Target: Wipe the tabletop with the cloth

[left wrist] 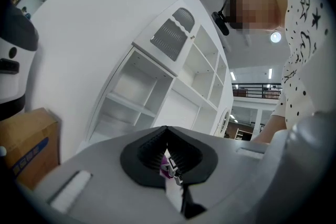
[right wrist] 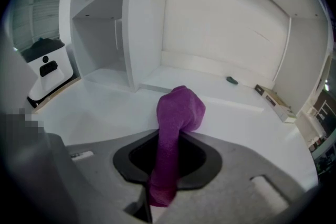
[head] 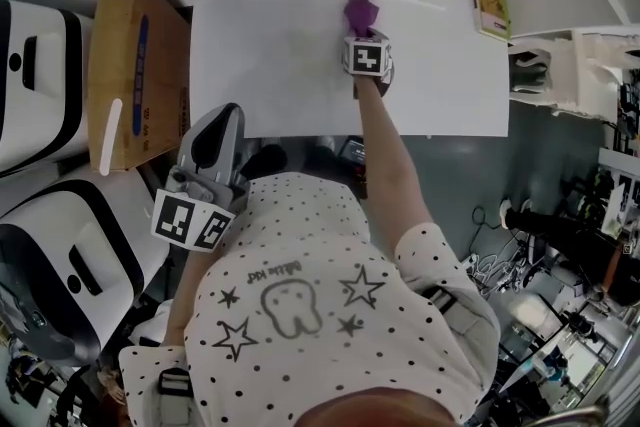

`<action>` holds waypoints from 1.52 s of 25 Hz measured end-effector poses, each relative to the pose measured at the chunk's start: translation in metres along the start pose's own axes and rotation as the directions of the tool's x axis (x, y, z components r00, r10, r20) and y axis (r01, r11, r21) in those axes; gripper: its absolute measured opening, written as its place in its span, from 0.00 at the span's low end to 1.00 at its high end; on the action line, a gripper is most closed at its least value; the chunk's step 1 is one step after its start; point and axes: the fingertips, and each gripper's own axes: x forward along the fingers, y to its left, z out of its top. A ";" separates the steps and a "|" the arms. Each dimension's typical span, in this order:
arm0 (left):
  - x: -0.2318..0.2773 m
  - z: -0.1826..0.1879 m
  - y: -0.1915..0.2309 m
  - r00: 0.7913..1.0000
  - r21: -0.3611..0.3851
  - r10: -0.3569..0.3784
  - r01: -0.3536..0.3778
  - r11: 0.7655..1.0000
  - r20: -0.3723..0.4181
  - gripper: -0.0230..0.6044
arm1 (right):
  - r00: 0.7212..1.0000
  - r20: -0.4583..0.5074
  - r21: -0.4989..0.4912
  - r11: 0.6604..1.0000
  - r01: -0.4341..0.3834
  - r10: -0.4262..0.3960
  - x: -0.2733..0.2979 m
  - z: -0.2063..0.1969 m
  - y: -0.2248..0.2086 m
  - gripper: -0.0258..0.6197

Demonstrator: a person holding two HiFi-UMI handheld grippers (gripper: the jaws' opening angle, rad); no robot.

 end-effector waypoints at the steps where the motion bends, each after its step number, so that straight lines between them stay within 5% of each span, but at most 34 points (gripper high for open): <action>1: -0.001 -0.002 -0.002 1.000 -0.004 -0.009 0.009 1.000 -0.005 0.02 | 1.000 -0.002 0.006 1.000 0.000 0.000 0.000 -0.001 0.004 0.14; 7: -0.007 -0.002 -0.003 1.000 0.007 -0.025 0.025 1.000 -0.010 0.02 | 0.996 0.019 -0.033 0.995 -0.090 0.091 0.005 0.013 0.055 0.14; 21: -0.043 0.009 0.017 0.995 0.005 0.094 -0.094 0.996 0.035 0.02 | 0.969 0.026 -0.130 0.962 -0.241 0.246 0.006 0.039 0.155 0.14; 38: -0.078 0.007 0.030 0.979 0.019 0.204 -0.204 0.979 0.016 0.02 | 0.938 0.031 -0.246 0.912 -0.327 0.345 0.009 0.070 0.271 0.14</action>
